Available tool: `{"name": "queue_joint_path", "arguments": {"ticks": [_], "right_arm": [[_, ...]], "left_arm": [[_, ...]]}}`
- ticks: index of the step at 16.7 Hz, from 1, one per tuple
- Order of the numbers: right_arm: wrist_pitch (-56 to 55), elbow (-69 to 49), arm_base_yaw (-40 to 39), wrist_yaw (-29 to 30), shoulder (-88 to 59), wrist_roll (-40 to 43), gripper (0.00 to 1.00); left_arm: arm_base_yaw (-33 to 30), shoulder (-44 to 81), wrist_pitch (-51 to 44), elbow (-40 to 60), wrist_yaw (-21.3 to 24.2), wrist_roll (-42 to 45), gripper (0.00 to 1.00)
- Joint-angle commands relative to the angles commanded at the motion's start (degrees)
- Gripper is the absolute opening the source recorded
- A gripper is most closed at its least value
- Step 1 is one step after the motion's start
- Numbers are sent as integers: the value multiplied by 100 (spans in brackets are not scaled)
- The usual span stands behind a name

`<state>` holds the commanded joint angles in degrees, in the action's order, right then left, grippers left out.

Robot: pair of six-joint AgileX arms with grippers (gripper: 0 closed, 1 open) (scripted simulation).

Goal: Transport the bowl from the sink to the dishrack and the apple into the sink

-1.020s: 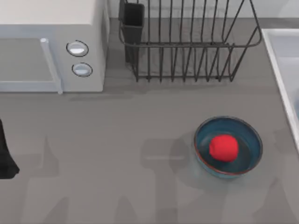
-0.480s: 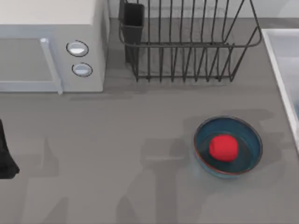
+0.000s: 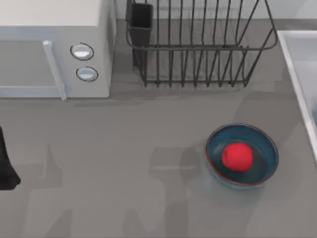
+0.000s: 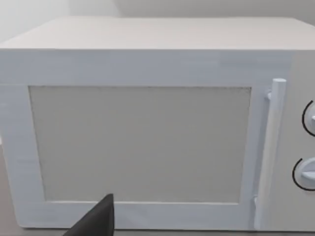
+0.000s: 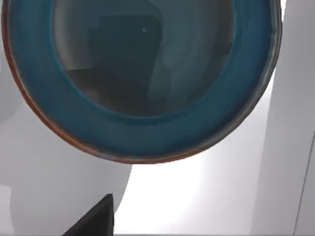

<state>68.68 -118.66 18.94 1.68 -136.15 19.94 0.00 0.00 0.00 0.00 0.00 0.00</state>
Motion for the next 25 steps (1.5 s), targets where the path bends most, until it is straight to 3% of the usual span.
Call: {"name": "queue_joint_path", "arguments": {"ticks": [4,7,14,21,25], "right_arm": [[253,-1250,249,-246,-896,62,100],[294,-1549,317,-327,-1102,69,100],[190,-1479,292,-321,-1143,55,100],[-1135,-862,276,-313,-1822,24,100],[-1250,-801,274,-311,-1896,22,100]], "left_arm": [[0,0,0,0,0,0,100],[0,0,0,0,0,0,100],[0,0,0,0,0,0,100],[0,0,0,0,0,0,100],[0,0,0,0,0,0,100]]}}
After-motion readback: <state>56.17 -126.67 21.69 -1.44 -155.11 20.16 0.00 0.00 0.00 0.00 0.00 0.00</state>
